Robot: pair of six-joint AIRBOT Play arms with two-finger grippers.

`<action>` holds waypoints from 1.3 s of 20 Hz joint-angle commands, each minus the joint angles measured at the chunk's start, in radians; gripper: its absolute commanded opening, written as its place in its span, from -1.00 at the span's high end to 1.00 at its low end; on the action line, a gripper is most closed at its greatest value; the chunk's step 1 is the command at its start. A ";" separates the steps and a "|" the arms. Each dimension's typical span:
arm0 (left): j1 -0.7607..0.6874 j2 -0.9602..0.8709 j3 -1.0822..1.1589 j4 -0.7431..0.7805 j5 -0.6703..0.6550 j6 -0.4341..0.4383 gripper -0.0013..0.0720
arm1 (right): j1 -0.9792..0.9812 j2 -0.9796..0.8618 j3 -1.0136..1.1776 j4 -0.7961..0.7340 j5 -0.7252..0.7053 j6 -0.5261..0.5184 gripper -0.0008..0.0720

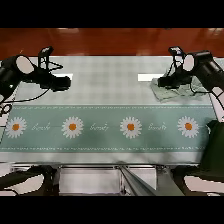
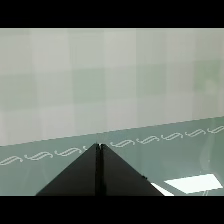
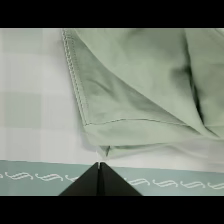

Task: Fold the shirts.

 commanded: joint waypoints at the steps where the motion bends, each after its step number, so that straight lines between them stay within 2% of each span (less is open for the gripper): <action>1: 0.000 0.000 0.000 0.000 0.000 0.000 0.91 | 0.001 0.000 0.000 0.000 0.000 0.000 0.89; 16: 0.000 -0.001 0.000 0.000 0.001 0.000 0.91 | 0.001 0.000 0.000 0.000 -0.007 0.001 0.89; 22: -0.001 -0.003 0.001 0.006 0.126 0.010 0.91 | 0.001 0.000 0.000 0.002 -0.178 0.000 0.89; 23: 0.000 -0.003 0.005 0.004 0.133 0.010 0.91 | 0.000 0.002 0.001 -0.002 -0.197 0.000 0.87; 24: 0.002 -0.003 0.011 0.004 0.132 0.011 0.87 | -0.003 0.003 0.013 -0.032 -0.200 -0.003 0.49; 25: 0.002 -0.002 0.021 0.004 0.120 0.005 0.54 | -0.007 0.003 0.036 -0.083 -0.195 -0.003 -0.17; 26: 0.002 -0.002 0.033 0.004 0.092 -0.005 -0.16 | -0.012 0.004 0.065 -0.146 -0.179 -0.003 -0.18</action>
